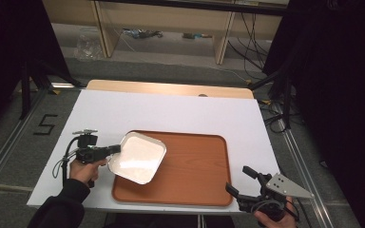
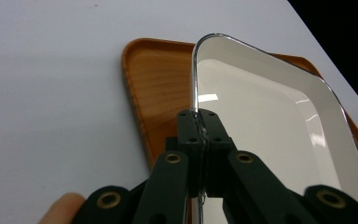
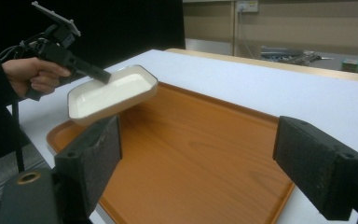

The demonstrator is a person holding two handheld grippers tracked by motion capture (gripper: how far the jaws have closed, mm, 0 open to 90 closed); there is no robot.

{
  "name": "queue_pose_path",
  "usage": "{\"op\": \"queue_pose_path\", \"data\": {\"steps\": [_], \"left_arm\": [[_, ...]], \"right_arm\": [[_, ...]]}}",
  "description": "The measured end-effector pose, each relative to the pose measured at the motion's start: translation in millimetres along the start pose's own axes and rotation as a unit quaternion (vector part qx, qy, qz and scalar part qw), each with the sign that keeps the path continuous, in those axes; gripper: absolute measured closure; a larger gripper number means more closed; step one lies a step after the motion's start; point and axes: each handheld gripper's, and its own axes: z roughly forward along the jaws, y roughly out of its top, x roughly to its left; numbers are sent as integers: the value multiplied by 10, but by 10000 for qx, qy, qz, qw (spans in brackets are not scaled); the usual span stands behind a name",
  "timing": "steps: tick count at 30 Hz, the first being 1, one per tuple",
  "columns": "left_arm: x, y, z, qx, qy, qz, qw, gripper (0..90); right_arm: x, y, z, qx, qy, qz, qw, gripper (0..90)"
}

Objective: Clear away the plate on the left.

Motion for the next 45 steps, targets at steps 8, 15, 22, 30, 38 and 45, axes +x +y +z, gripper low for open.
{"op": "queue_pose_path", "data": {"steps": [8,15,22,30,38,45], "left_arm": [[-210,-92,243,366,-12,274,9990,882],[-332,-144,429,584,-88,338,9977,882],[-445,-177,570,708,-86,389,9967,882],[-492,-218,674,860,-9,477,9952,881],[-510,-258,709,953,-67,455,9944,876],[-565,-306,690,1094,-90,637,9919,869]], "right_arm": [[8,-4,1,-45,-3,-66,10000,164],[-7,-12,36,-182,49,-41,9998,165],[3,-7,19,-33,35,-3,10000,165],[7,-9,17,-122,-35,1,9999,165],[10,-11,19,-95,-11,28,10000,165],[1,-5,3,11,23,-1,10000,165]]}}
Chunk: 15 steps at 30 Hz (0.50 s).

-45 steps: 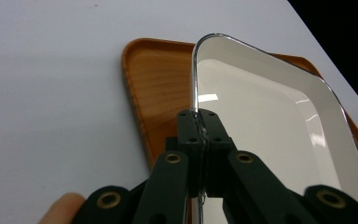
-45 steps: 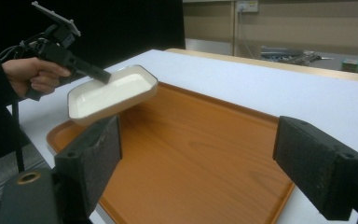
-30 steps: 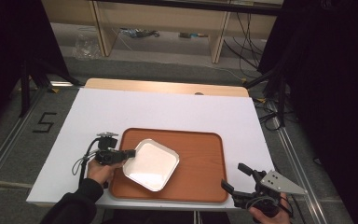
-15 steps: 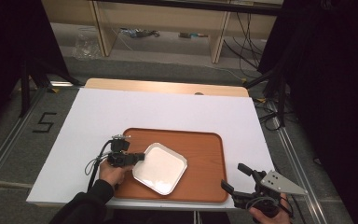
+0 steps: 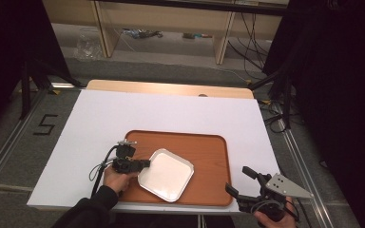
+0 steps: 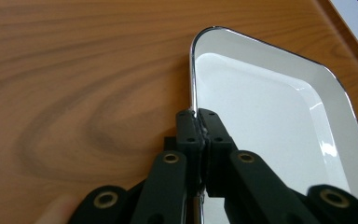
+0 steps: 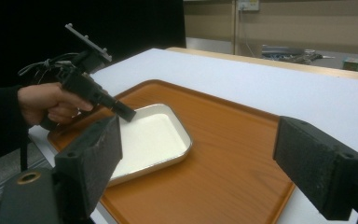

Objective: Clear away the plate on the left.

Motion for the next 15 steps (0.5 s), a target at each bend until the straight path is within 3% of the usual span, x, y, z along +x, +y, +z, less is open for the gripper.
{"op": "queue_pose_path", "data": {"steps": [1,7,8,11,12,13,14,15], "left_arm": [[-22,-12,0,-1,9,19,10000,868],[-75,-71,-43,117,-45,67,9999,839],[-79,-75,-52,137,-42,63,9999,835],[-82,-101,-77,191,-47,100,9998,820],[-72,-110,-84,181,-59,78,9998,817],[-73,-117,-92,169,-81,6,9998,815],[-65,-120,-100,205,-65,43,9998,813],[-64,-126,-115,249,-60,85,9996,811]], "right_arm": [[1,-4,10,-109,58,41,9999,165],[12,-5,14,-137,1,29,9999,165],[28,-6,14,-99,62,163,9998,165],[6,-5,11,-122,-35,0,9999,165],[7,1,-4,-16,-21,8,10000,165],[0,-4,10,-159,60,-16,9999,165],[5,0,-6,-26,-9,-2,10000,165],[4,-7,11,-159,-26,0,9999,165]]}}
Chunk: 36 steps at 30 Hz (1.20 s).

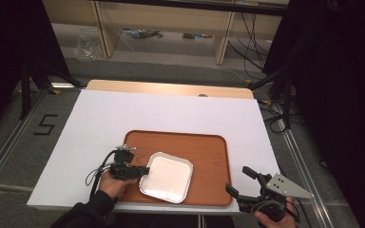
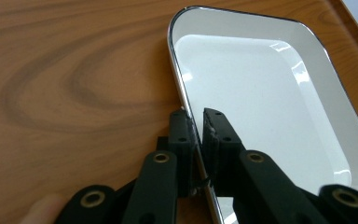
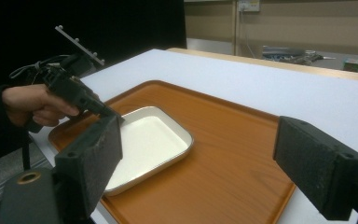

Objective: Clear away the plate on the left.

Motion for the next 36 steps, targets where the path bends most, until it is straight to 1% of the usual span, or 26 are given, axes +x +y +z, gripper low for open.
{"op": "queue_pose_path", "data": {"steps": [1,2,3,4,5,6,7,8,9,10,13,14,16,17,18,19,24,26,27,29,33,34,36], "left_arm": [[2,-6,-8,25,-17,28,10000,807],[-14,-15,-1,-55,-44,-62,10000,803],[-16,-21,-7,-41,-47,-67,10000,800],[-9,-31,-29,60,-38,34,10000,798],[-26,-40,-23,-4,-46,-44,10000,794],[-26,-49,-39,76,-51,18,10000,790],[-44,-64,-38,20,-74,-59,10000,785],[-44,-79,-49,71,-138,-37,9999,784],[-55,-90,-55,60,-121,-64,9999,784],[-61,-106,-67,102,-136,-40,9998,784],[-92,-135,-86,136,-141,2,9998,783],[-101,-144,-90,150,-172,5,9997,782],[-123,-162,-91,144,-165,-38,9998,779],[-129,-166,-97,191,-174,-17,9997,776],[-135,-177,-100,228,-214,41,9995,776],[-152,-185,-98,218,-231,2,9995,772],[-181,-216,-111,313,-276,46,9991,768],[-185,-226,-112,358,-354,26,9987,764],[-199,-235,-108,330,-374,-37,9987,763],[-202,-246,-119,441,-415,90,9981,754],[-247,-268,-109,460,-440,83,9979,739],[-249,-274,-111,492,-476,107,9976,737],[-275,-284,-110,440,-464,15,9979,733]], "right_arm": [[0,-2,4,12,79,44,10000,165],[-1,0,1,30,55,29,10000,166],[-1,1,-2,-3,-18,-4,10000,165],[-16,12,-28,109,-68,-124,9998,166],[-16,10,-22,78,-74,-136,9998,165],[-3,1,1,-12,7,-34,10000,165],[4,0,3,21,-9,2,10000,165],[5,0,2,49,-8,10,10000,165],[4,1,3,14,16,12,10000,166],[5,0,5,-4,47,28,10000,165],[-1,8,-14,156,0,-19,9999,166],[-1,9,-15,155,-6,-17,9999,165],[0,9,-14,137,35,-20,9999,166],[16,4,-7,160,93,115,9998,165],[1,7,-11,140,20,-22,9999,165],[-2,7,-10,144,-7,-34,9999,165],[1,7,-10,144,1,-24,9999,166],[0,9,-13,152,18,-22,9999,165],[0,9,-14,147,25,-19,9999,166],[0,7,-12,137,17,-25,9999,166],[-1,9,-13,154,2,-26,9999,165],[0,7,-10,138,-3,-25,9999,166],[1,7,-9,146,-4,-24,9999,165]]}}
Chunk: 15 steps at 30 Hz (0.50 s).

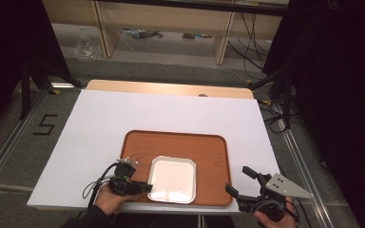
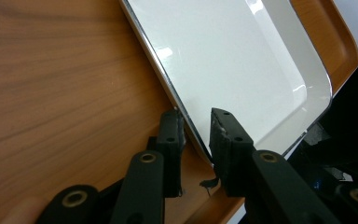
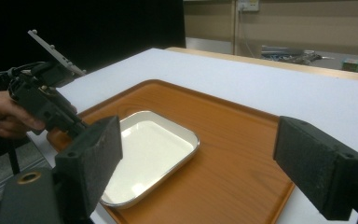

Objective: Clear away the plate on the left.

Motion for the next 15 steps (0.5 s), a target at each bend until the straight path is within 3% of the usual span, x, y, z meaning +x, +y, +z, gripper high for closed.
{"op": "queue_pose_path", "data": {"steps": [11,13,15], "left_arm": [[-18,-57,-56,21,-93,21,10000,733],[-31,-72,-67,-72,-40,-12,10000,734],[-36,-74,-90,-4,37,26,10000,738]], "right_arm": [[0,0,-1,-1,2,0,10000,166],[0,0,-1,-5,-1,0,10000,166],[-1,0,-2,3,21,-1,10000,166]]}}
